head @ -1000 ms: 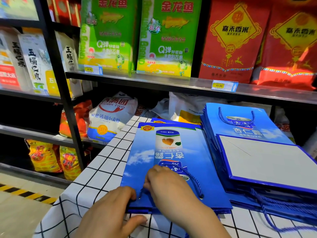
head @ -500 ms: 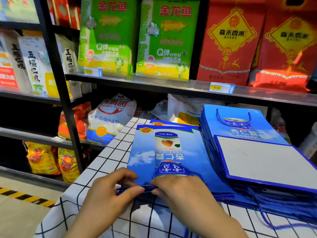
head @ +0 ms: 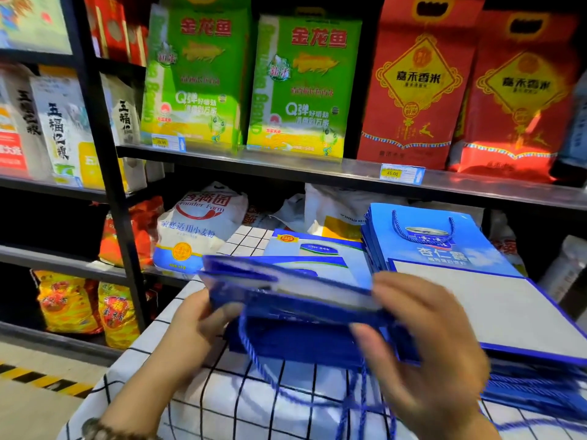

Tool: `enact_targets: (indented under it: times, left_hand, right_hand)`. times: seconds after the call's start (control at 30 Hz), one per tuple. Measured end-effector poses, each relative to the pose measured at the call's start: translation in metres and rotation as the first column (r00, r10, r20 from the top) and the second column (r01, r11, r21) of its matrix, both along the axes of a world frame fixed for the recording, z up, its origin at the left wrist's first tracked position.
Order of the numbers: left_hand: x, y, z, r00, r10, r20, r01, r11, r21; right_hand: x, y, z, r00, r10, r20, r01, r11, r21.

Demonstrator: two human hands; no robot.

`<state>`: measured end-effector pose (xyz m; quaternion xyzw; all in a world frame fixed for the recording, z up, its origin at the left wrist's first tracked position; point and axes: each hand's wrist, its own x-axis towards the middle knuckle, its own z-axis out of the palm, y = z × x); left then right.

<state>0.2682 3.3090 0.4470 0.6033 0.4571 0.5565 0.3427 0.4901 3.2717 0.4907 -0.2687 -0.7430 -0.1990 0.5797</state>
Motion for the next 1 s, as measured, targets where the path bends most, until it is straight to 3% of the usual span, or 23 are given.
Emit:
enact_targets:
  times: [0.07,0.13,0.2,0.23,0.27,0.4,0.47,0.57,0.67,0.77,0.9,1.0]
  left_hand:
    - [-0.006,0.006,-0.001,0.991,0.111,0.077,-0.109,0.994,-0.022]
    - [-0.013,0.009,-0.002,0.982,0.182,0.047,-0.183,0.982,0.035]
    - [-0.017,0.01,0.003,0.972,0.224,0.063,-0.23,0.969,0.09]
    - [-0.016,0.01,0.009,0.966,0.239,0.102,-0.25,0.961,0.116]
    - [-0.015,0.01,0.017,0.956,0.259,0.14,-0.277,0.952,0.131]
    - [-0.011,0.009,0.077,0.916,0.271,0.295,-0.347,0.906,0.244]
    - [-0.014,0.008,0.116,0.943,0.209,0.259,-0.296,0.883,0.364]
    - [-0.015,0.002,0.169,0.984,0.177,-0.007,-0.153,0.87,0.468]
    - [-0.003,0.016,0.195,0.977,0.11,-0.18,-0.024,0.908,0.419]
    - [0.037,0.053,0.189,0.991,0.007,-0.134,0.029,0.964,0.266]
    - [0.114,0.109,0.157,0.965,-0.262,0.008,0.259,0.958,0.121]
    - [0.171,0.156,0.12,0.967,-0.242,-0.077,0.247,0.967,0.059]
  right_hand:
    - [0.013,0.003,-0.005,0.953,0.06,-0.298,-0.083,0.994,-0.065]
    - [0.013,0.01,-0.01,0.835,0.046,-0.548,-0.244,0.924,-0.294]
    - [0.004,0.023,-0.019,0.813,-0.025,-0.582,-0.395,0.711,-0.581]
    - [0.0,0.031,-0.024,0.832,-0.021,-0.554,-0.417,0.635,-0.65]
    - [-0.003,0.038,-0.025,0.834,-0.021,-0.552,-0.423,0.618,-0.663]
    - [-0.012,0.048,0.018,0.782,-0.039,-0.622,-0.396,0.74,-0.544]
    - [-0.011,0.046,0.054,0.777,0.028,-0.629,-0.398,0.796,-0.456]
    - [0.006,0.044,0.105,0.851,0.065,-0.52,-0.353,0.805,-0.477]
    - [0.038,0.047,0.137,0.946,-0.027,-0.324,-0.189,0.767,-0.614]
    - [0.078,0.054,0.154,0.978,-0.11,-0.178,-0.052,0.695,-0.717]
    - [0.143,0.085,0.145,0.965,-0.262,-0.012,0.125,0.499,-0.858]
    - [0.188,0.115,0.116,0.904,-0.402,0.147,0.291,0.326,-0.899]
